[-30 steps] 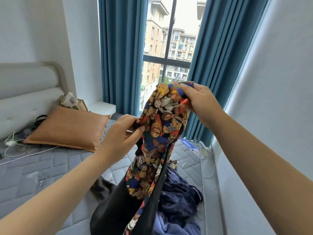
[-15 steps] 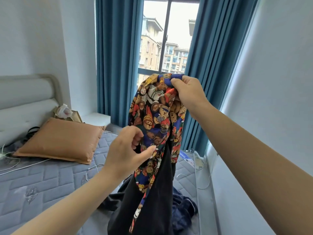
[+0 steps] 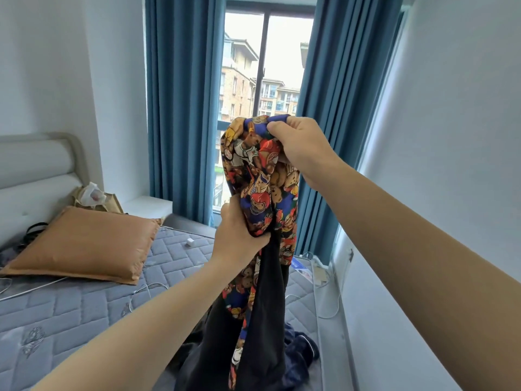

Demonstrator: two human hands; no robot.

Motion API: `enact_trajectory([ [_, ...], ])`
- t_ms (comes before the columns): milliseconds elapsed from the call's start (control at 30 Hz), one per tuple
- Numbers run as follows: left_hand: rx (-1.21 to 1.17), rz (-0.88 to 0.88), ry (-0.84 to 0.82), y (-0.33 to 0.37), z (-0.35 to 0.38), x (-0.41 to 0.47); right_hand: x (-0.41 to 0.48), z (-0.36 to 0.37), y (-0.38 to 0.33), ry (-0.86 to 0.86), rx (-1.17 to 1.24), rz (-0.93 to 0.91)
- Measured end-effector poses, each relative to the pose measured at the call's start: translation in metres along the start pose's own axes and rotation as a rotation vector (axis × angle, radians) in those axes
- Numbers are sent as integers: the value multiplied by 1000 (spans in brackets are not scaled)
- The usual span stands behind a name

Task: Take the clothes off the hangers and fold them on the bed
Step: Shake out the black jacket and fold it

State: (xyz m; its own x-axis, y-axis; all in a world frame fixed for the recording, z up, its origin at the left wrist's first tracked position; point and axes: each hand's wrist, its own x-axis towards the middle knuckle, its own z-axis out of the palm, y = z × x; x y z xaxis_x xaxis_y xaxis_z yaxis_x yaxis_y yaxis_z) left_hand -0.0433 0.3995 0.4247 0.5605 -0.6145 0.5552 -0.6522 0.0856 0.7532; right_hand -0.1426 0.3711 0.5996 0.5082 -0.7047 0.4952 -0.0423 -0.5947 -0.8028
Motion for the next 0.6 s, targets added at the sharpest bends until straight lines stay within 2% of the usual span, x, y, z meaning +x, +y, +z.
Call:
enact_trajectory([
  [167,-139,25,-136,-4,-3,5,6,-17,17,37,3,22],
  [300,-228,1,-166,2,-7,-3,9,-39,36,36,72,78],
  [433,-226,-82,-119,6,-13,0,-2,-59,58,-22,175,223],
  [600,-242,-257,1,6,-22,16,-34,-68,96,-9,65,156],
])
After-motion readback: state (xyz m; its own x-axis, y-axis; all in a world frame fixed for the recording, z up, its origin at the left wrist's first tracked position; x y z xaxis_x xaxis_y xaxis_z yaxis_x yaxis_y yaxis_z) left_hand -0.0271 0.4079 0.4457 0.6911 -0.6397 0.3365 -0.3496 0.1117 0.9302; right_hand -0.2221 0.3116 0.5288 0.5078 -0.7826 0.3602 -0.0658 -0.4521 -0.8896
